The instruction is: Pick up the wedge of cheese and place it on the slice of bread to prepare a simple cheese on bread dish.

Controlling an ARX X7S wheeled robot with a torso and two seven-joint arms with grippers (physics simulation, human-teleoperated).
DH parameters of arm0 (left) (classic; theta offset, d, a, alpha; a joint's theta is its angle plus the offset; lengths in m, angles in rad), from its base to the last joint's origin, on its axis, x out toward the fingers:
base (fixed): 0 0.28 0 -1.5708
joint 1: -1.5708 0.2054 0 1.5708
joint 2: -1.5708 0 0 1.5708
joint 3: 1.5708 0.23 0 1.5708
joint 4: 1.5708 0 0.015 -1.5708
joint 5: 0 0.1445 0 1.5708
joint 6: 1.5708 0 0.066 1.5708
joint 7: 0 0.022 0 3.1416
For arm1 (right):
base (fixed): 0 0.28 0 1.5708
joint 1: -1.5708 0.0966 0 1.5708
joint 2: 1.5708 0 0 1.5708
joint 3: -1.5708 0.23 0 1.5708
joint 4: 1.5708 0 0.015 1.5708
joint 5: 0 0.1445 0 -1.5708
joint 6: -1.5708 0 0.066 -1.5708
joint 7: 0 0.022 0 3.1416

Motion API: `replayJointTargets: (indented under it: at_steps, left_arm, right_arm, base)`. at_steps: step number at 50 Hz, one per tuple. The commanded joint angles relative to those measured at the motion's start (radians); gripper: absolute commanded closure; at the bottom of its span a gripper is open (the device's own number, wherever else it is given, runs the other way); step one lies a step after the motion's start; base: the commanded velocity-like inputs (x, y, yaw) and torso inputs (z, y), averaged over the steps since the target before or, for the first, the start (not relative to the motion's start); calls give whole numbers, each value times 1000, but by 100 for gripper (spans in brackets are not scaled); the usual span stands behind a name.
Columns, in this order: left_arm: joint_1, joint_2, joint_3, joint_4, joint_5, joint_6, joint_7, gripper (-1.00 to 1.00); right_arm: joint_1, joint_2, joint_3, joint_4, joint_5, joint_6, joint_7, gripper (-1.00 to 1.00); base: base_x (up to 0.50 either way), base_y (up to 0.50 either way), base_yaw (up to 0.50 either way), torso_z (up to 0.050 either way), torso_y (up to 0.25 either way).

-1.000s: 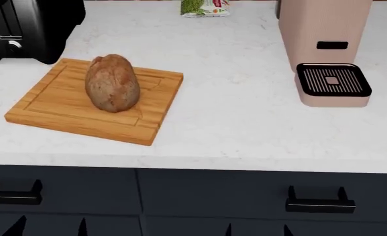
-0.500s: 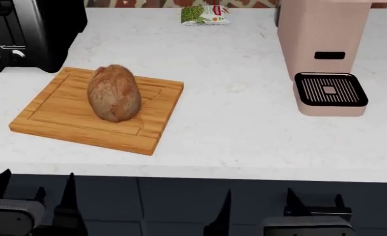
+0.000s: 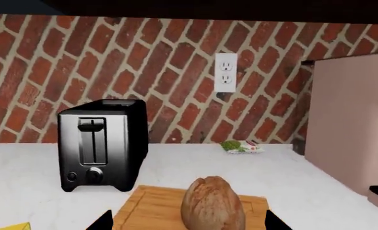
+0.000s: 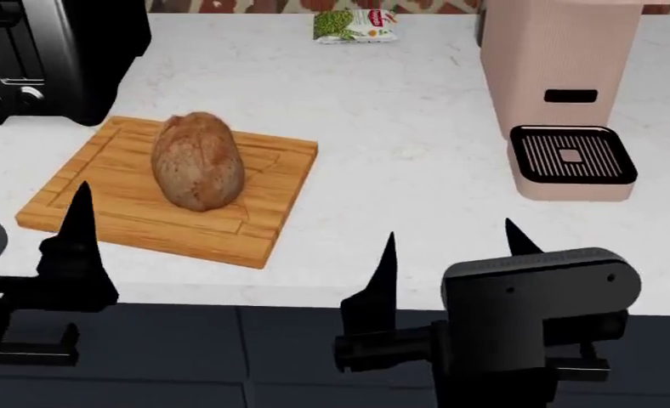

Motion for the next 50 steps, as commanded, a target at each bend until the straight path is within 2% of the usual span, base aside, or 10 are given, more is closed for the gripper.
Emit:
replayJointTargets:
  at_steps: [1, 3, 12, 27, 50]
  left_arm:
    - [-32, 46, -91, 30, 20, 34, -99, -100]
    - [-18, 44, -76, 40, 73, 82, -143, -100]
    - [-5, 65, -104, 51, 127, 137, -245, -100]
    - [-4, 45, -85, 40, 121, 144, -265, -100]
    - [-4, 29, -82, 45, 87, 132, -283, -100]
  right_arm:
    - [47, 30, -62, -17, -37, 62, 40, -100]
    - [25, 30, -62, 1, -39, -12, 37, -100]
    - [42, 31, -67, -20, -46, 50, 59, -100]
    - [48, 39, -73, 4, -43, 44, 63, -100]
    - [52, 40, -81, 13, -19, 27, 52, -100]
  base:
    - [0, 0, 0, 0, 0]
    - [0, 0, 0, 0, 0]
    - [0, 0, 0, 0, 0]
    - [0, 0, 0, 0, 0]
    - [0, 310, 0, 0, 0]
